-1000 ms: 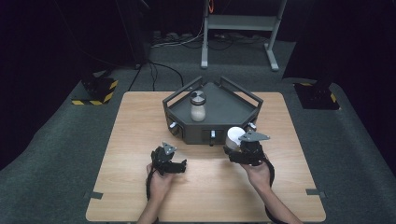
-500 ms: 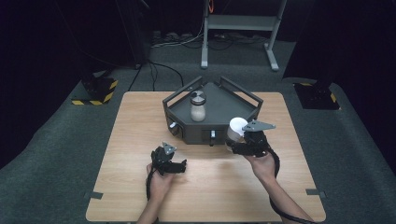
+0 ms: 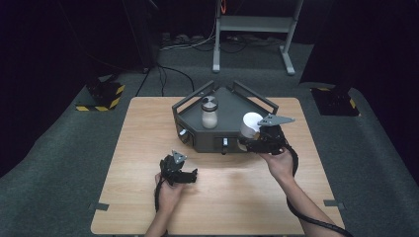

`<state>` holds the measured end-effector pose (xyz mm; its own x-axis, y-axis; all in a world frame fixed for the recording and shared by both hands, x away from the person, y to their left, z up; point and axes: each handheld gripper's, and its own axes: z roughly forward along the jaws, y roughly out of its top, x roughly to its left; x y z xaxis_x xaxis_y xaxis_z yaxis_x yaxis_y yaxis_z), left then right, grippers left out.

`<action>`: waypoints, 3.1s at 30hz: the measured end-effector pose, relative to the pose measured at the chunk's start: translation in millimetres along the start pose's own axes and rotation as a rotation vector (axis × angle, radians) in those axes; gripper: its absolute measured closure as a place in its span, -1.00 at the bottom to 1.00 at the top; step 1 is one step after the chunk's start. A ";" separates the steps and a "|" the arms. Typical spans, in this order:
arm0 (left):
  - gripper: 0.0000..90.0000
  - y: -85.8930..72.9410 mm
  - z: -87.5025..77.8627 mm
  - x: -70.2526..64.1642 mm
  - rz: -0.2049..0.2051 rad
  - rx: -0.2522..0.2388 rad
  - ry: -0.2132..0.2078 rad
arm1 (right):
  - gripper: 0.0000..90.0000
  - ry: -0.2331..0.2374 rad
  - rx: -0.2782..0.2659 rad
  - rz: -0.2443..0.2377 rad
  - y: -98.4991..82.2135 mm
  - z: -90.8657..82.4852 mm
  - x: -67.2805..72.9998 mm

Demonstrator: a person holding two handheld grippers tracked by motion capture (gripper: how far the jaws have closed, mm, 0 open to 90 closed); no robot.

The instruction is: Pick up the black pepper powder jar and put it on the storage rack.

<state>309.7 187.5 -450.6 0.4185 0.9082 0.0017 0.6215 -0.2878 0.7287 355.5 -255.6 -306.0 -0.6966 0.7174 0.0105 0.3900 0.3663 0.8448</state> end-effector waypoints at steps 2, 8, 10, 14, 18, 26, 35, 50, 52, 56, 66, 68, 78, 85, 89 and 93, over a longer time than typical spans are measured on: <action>-0.88 0.0 0.0 0.0 0.000 0.000 0.000 | -0.31 0.001 -0.001 -0.005 4.7 0.0 -0.2; -0.88 0.0 0.0 0.0 0.000 0.000 0.000 | -0.31 0.001 -0.009 -0.001 16.8 2.1 -3.3; -0.88 0.1 0.0 0.1 0.000 0.000 -0.001 | -0.31 -0.003 -0.010 0.008 22.3 3.8 -4.4; -0.88 0.1 0.0 0.2 0.000 0.000 -0.001 | -0.31 -0.015 -0.014 0.018 30.5 7.1 -3.9; -0.88 0.0 0.0 0.2 0.000 0.000 -0.001 | -0.31 -0.034 -0.014 0.014 42.0 12.4 -2.9; -0.88 0.0 0.0 0.1 0.002 0.000 0.000 | -0.31 -0.072 0.017 0.033 57.1 27.7 -4.6; -0.88 0.1 0.0 0.0 0.002 0.001 0.001 | -0.31 -0.132 0.041 0.066 61.4 41.5 -8.4; -0.88 -0.3 0.1 -0.8 0.000 -0.002 0.003 | -0.31 -0.160 0.081 0.092 63.8 58.0 -9.4; -0.88 -0.3 0.1 -0.9 0.001 -0.002 0.004 | -0.31 -0.162 0.084 0.090 64.0 59.6 -8.8; -0.88 -0.3 0.1 -0.9 0.001 -0.002 0.004 | -0.31 -0.173 0.094 0.082 63.1 63.5 -6.5; -0.88 -0.3 0.1 -0.9 0.002 -0.002 0.004 | -0.31 -0.180 0.102 0.078 60.6 66.9 -6.4; -0.88 0.0 -0.1 -0.7 0.005 0.000 0.004 | -0.31 -0.180 0.101 0.072 59.2 67.2 -6.2; -0.87 0.1 -0.1 -0.6 0.004 0.001 0.003 | -0.32 -0.161 0.098 0.076 56.1 65.2 -11.3; -0.87 -0.3 0.0 -0.9 0.001 -0.002 0.004 | -0.32 -0.162 0.099 0.076 56.3 65.3 -11.1; -0.87 0.0 -0.2 -0.7 0.004 0.000 0.003 | -0.32 -0.163 0.102 0.076 57.0 65.4 -11.0; -0.87 0.0 -0.2 -0.7 0.005 0.000 0.003 | -0.32 -0.163 0.107 0.075 58.3 65.5 -10.8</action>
<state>309.3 186.9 -450.5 0.4193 0.9078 0.0072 0.6196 -0.2919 0.7286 425.1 -203.1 -291.9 -0.5597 0.8284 -0.0226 0.5052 0.3627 0.7831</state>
